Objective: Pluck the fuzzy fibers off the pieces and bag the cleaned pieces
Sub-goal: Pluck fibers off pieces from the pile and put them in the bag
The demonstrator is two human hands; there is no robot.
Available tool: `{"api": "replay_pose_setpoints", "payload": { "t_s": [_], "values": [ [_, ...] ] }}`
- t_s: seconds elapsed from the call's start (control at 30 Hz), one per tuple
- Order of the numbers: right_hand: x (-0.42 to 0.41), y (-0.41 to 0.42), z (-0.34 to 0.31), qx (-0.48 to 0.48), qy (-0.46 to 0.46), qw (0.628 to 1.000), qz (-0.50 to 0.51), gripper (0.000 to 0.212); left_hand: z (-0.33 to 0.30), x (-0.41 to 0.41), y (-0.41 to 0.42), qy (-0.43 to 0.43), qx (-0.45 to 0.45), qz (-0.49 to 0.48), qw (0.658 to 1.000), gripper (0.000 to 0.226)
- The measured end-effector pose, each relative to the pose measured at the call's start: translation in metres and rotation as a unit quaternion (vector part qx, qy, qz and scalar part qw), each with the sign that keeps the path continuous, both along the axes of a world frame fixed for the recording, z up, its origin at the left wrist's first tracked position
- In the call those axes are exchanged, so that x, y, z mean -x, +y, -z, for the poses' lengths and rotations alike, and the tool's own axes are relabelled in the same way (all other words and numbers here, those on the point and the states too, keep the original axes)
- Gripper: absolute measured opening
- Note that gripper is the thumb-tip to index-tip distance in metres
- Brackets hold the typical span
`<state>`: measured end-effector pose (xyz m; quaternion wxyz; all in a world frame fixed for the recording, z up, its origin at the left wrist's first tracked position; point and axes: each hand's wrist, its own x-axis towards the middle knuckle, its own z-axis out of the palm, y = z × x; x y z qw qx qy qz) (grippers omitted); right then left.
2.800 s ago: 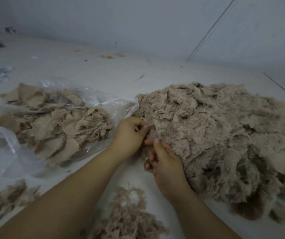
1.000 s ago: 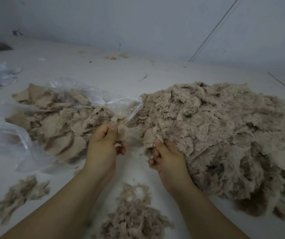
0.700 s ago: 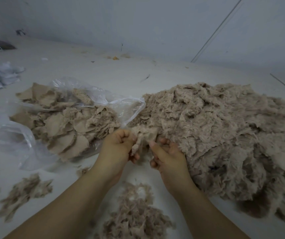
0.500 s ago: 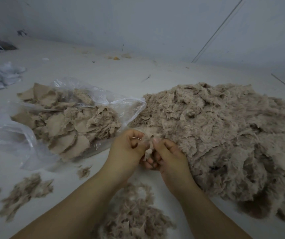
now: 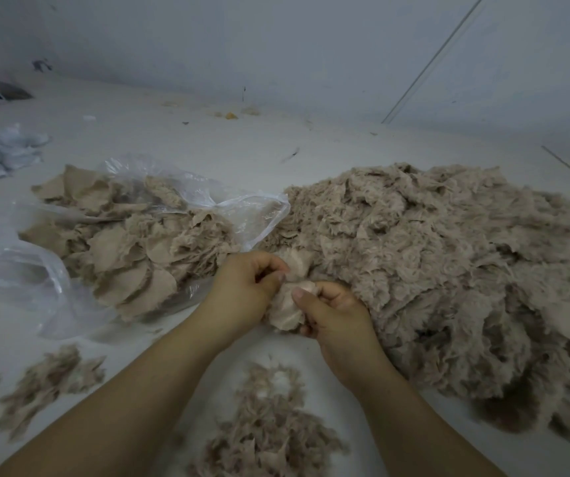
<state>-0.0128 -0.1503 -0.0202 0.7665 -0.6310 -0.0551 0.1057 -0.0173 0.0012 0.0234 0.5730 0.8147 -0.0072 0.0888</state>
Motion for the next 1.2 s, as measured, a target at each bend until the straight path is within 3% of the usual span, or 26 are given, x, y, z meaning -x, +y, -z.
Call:
{"api": "replay_pose_setpoints", "payload": {
  "t_s": [0.13,0.2,0.27,0.33,0.43,0.6,0.67,0.73,0.77,0.8,0.83,0.87,0.9,0.93,1.0,1.03,1.1,1.13,1.2],
  "values": [
    [0.000,-0.001,0.002,-0.029,0.032,0.999,0.022,0.016,0.005,-0.003,0.000,0.046,0.101,-0.071,0.991,0.028],
    [0.001,0.000,0.000,-0.027,0.021,0.999,0.011,0.020,0.002,0.000,0.000,0.085,0.174,-0.023,0.981,0.024],
    [0.002,-0.001,-0.003,-0.032,0.010,0.999,-0.010,0.027,-0.001,0.002,0.000,0.109,0.215,0.050,0.969,0.007],
    [0.003,-0.002,-0.005,-0.034,0.005,0.999,-0.023,0.033,-0.001,0.001,-0.001,0.104,0.199,0.076,0.972,0.010],
    [0.002,-0.002,-0.004,-0.036,0.015,0.999,-0.016,0.023,-0.001,-0.002,-0.006,0.082,0.191,0.016,0.978,0.014],
    [0.002,-0.001,-0.003,-0.071,0.036,0.997,0.010,0.014,0.003,-0.003,-0.004,0.087,0.284,-0.072,0.952,0.019],
    [0.002,0.000,-0.003,-0.074,0.044,0.996,0.029,0.019,0.004,-0.002,0.010,0.088,0.235,-0.068,0.966,0.018],
    [0.002,0.001,-0.002,-0.077,0.055,0.995,0.041,0.024,0.003,0.002,0.030,0.134,0.139,0.067,0.979,0.016],
    [0.001,0.001,-0.002,-0.076,0.059,0.994,0.044,0.025,-0.001,0.007,0.040,0.169,0.082,0.179,0.966,0.011],
    [0.001,0.002,-0.002,-0.077,0.062,0.994,0.047,0.025,-0.007,0.013,0.048,0.209,0.031,0.296,0.932,0.002],
    [0.000,0.003,-0.002,-0.079,0.064,0.994,0.050,0.024,-0.012,0.017,0.053,0.249,-0.010,0.395,0.884,0.012],
    [0.000,0.003,-0.002,-0.080,0.065,0.993,0.051,0.021,-0.014,0.020,0.055,0.285,-0.048,0.458,0.841,0.024],
    [0.000,0.003,-0.002,-0.079,0.063,0.994,0.049,0.018,-0.015,0.021,0.054,0.310,-0.076,0.477,0.819,0.034],
    [0.000,0.003,-0.002,-0.076,0.059,0.994,0.046,0.016,-0.015,0.022,0.053,0.308,-0.097,0.455,0.830,0.037],
    [0.002,0.003,-0.003,-0.071,0.049,0.996,0.038,0.015,-0.016,0.021,0.045,0.251,-0.095,0.360,0.894,0.017],
    [0.003,0.002,-0.004,-0.068,0.043,0.996,0.035,0.017,-0.017,0.019,0.041,0.227,-0.080,0.314,0.919,0.018],
    [0.004,0.001,-0.005,-0.061,0.030,0.997,0.029,0.027,-0.013,0.015,0.028,0.203,-0.046,0.196,0.958,0.049],
    [0.004,0.001,-0.006,-0.059,0.026,0.998,0.023,0.033,-0.009,0.014,0.020,0.189,-0.024,0.134,0.972,0.052],
    [0.006,0.001,-0.008,-0.065,0.029,0.997,0.017,0.042,-0.003,0.014,0.004,0.148,0.020,0.071,0.986,0.035]
  ]
}}
